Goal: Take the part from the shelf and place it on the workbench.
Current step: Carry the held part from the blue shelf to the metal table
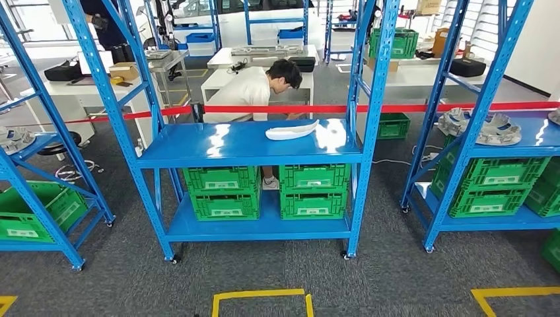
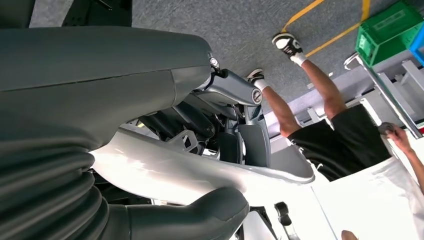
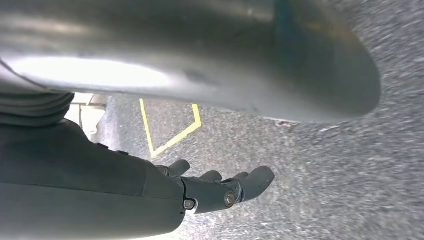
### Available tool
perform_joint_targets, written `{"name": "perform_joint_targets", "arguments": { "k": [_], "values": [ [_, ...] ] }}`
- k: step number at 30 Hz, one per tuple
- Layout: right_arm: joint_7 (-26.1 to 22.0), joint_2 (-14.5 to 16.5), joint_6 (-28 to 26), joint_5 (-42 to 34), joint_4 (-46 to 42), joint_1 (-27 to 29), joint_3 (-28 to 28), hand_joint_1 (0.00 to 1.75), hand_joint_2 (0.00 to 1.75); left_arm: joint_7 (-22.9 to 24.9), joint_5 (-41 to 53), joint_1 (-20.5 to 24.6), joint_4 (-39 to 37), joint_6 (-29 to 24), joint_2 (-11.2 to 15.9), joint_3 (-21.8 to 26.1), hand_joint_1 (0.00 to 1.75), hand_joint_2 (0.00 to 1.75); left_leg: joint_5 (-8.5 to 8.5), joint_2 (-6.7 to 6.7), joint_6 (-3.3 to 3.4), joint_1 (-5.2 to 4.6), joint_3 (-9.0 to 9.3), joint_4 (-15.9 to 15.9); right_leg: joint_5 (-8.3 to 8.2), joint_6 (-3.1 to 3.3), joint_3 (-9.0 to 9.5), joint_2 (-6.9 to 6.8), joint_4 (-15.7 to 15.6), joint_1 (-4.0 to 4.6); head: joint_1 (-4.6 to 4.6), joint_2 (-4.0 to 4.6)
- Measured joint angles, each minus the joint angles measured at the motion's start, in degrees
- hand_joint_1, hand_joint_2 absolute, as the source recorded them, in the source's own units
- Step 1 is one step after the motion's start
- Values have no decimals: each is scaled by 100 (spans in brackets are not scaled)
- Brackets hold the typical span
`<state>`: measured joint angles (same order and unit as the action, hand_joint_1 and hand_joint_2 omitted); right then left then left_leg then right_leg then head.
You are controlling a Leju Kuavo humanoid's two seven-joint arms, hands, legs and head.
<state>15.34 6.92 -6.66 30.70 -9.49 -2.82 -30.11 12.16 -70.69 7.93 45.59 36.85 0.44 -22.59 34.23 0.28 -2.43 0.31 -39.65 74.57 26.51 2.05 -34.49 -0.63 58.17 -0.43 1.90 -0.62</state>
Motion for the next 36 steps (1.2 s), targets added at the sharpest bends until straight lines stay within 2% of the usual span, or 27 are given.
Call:
{"name": "perform_joint_targets", "arguments": {
  "k": [1, 2, 3, 4, 6, 8, 9, 10, 11, 13, 14, 15, 16, 17, 18, 20, 21, 23, 24, 26, 28, 29, 30, 31, 33, 35, 36],
  "values": [
    [0, 10, 1, -12, 0, -2, -3, 0, 0, 11, 9, 21, -23, 0, -12, -8, 175, 175, -161, -1, 15, -1, 189, -117, -70, -12, -99, 0, 12, 2, 7, 0],
    [0, 22, 1, -26, 0, -4, -7, 0, 0, 23, 19, 45, -40, 0, -22, -18, 175, 175, -306, -5, 41, -4, 470, -415, -137, -27, -188, 1, 24, 3, 15, -1],
    [-1, 41, -4, -39, 0, -7, -13, 0, 0, 36, 28, 76, -51, 0, -31, -26, 175, 175, -336, -9, 76, -18, 818, -859, -198, -49, -262, 2, 36, 10, 22, -1],
    [-1, 60, -9, -51, 0, -10, -20, 0, 0, 45, 32, 111, -57, 0, -43, -34, 175, 175, -288, -13, 106, -32, 1122, -1296, -259, -74, -312, 1, 44, 12, 24, -1],
    [-2, 88, -26, -76, 0, -11, -37, 0, 0, 57, 33, 167, -75, -3, -67, -54, 175, 175, -162, -21, 157, -72, 1407, -1811, -387, -135, -353, -6, 21, 2, 20, -1],
    [-2, 101, -43, -93, 1, 0, -51, 0, 0, 70, 34, 188, -105, -7, -95, -71, 175, 175, -254, -19, 225, -72, 1335, -1865, -483, -210, -384, 1, -16, -12, 18, 1],
    [-1, 104, -54, -97, 2, 8, -61, 0, 0, 75, 38, 196, -117, -9, -111, -74, 175, 175, -320, -13, 271, -60, 1283, -1876, -411, -252, -428, 17, 25, -10, 14, 1],
    [1, 106, -65, -97, 2, 15, -71, 0, 0, 78, 41, 199, -127, -10, -132, -76, 175, 175, -402, -6, 313, -46, 1213, -1883, -220, -291, -494, 37, 162, -4, -3, 0],
    [1, 105, -71, -96, 2, 17, -80, 0, 0, 76, 45, 203, -132, -13, -150, -77, 175, 175, -479, 1, 342, -37, 1132, -1880, 69, -322, -577, 55, 416, -8, -18, -1],
    [1, 105, -62, -104, 2, 17, -92, 0, 0, 62, 58, 196, -137, -15, -169, -78, 175, 175, -613, 5, 361, -43, 931, -1840, 627, -364, -732, 63, 1147, -6, -49, -1],
    [0, 105, -44, -115, 2, 16, -101, 0, 0, 52, 74, 188, -139, -15, -171, -78, 175, 175, -671, 10, 358, -45, 820, -1805, 726, -374, -753, 62, 1458, -8, -56, -1],
    [0, 105, -25, -126, 2, 16, -115, 0, 0, 42, 91, 178, -141, -15, -170, -78, 175, 175, -724, 14, 351, -44, 706, -1762, 692, -377, -704, 61, 1620, -11, -63, -1],
    [0, 105, -7, -139, 2, 16, -129, 0, 0, 31, 109, 166, -140, -15, -170, -78, 175, 175, -773, 18, 340, -41, 589, -1711, 564, -378, -566, 61, 1592, -15, -70, -1],
    [0, 105, 14, -149, 1, 14, -143, 0, 0, 24, 120, 155, -137, -15, -171, -78, 175, 175, -815, 19, 324, -35, 479, -1658, 415, -376, -333, 61, 1369, -20, -78, -1],
    [1, 106, 33, -158, 1, 6, -153, 0, 0, 18, 128, 143, -128, -15, -172, -78, 175, 175, -854, 18, 299, -34, 381, -1606, 381, -372, -43, 61, 993, -26, -84, -1],
    [1, 111, 78, -184, -1, -9, -167, 0, 0, 4, 141, 126, -100, -19, -173, -78, 175, 175, -932, 17, 238, -44, 258, -1534, 476, -313, 434, 80, 275, -10, -87, -2],
    [0, 115, 101, -196, 0, -13, -175, 0, 0, -4, 149, 119, -86, -24, -177, -78, 175, 175, -978, 17, 206, -51, 231, -1525, 552, -272, 539, 89, 78, 1, -85, -1],
    [-2, 121, 151, -215, 2, -7, -195, 0, 0, -21, 170, 101, -72, -57, -181, -78, 175, 175, -1064, 9, 144, -52, 207, -1549, 496, -172, 516, 87, 27, 6, -71, -1],
    [-2, 124, 172, -219, 2, -8, -207, 0, 0, -37, 180, 85, -66, -81, -183, -78, 175, 175, -1017, 2, 112, -46, 163, -1520, 455, -121, 479, 77, 13, -1, -66, -1],
    [-2, 129, 215, -231, 2, -12, -228, 0, 0, -100, 175, 50, -50, -128, -182, -78, 175, 175, -649, -8, 50, -30, 28, -1199, 344, -23, 369, 58, -2, -15, -41, -1],
    [-1, 130, 246, -247, 2, -10, -248, 0, 0, -172, 142, 29, -36, -163, -190, -78, 175, 175, -142, -11, 11, -17, -139, -524, 243, 15, 244, 49, 1, -5, -15, 0],
    [-1, 130, 256, -254, 2, -9, -260, 0, 0, -191, 128, 20, -34, -178, -193, -78, 175, 175, -9, -11, 1, -15, -182, -212, 192, 17, 179, 45, 4, 1, -9, 0],
    [-1, 130, 259, -256, 2, -8, -271, 0, 0, -199, 121, 12, -33, -190, -198, -78, 175, 175, -2, -11, 2, -15, -151, -44, 142, 15, 113, 41, 9, 8, -2, 0],
    [-1, 130, 260, -256, 2, -8, -280, 0, 0, -202, 119, 5, -29, -199, -202, -78, 175, 175, -97, -11, 14, -15, -29, -68, 96, 9, 50, 39, 15, 13, 5, 0],
    [-1, 133, 261, -257, 2, -8, -290, 0, 0, -205, 117, 2, -10, -203, -210, -78, 175, 175, -358, -17, 78, -27, 494, -694, 17, -11, -48, 41, 30, 21, 16, 0],
    [-1, 140, 262, -257, 2, -9, -295, 0, 0, -211, 114, 9, 21, -203, -216, -78, 175, 175, -384, -28, 150, -62, 1030, -1470, -53, -58, -101, 44, 38, 27, 16, 1],
    [-2, 144, 264, -257, 2, -9, -297, 0, 0, -215, 111, 11, 33, -203, -218, -77, 175, 175, -342, -32, 174, -84, 1151, -1691, -87, -92, -114, 42, 33, 20, 15, 1]
  ]
}}
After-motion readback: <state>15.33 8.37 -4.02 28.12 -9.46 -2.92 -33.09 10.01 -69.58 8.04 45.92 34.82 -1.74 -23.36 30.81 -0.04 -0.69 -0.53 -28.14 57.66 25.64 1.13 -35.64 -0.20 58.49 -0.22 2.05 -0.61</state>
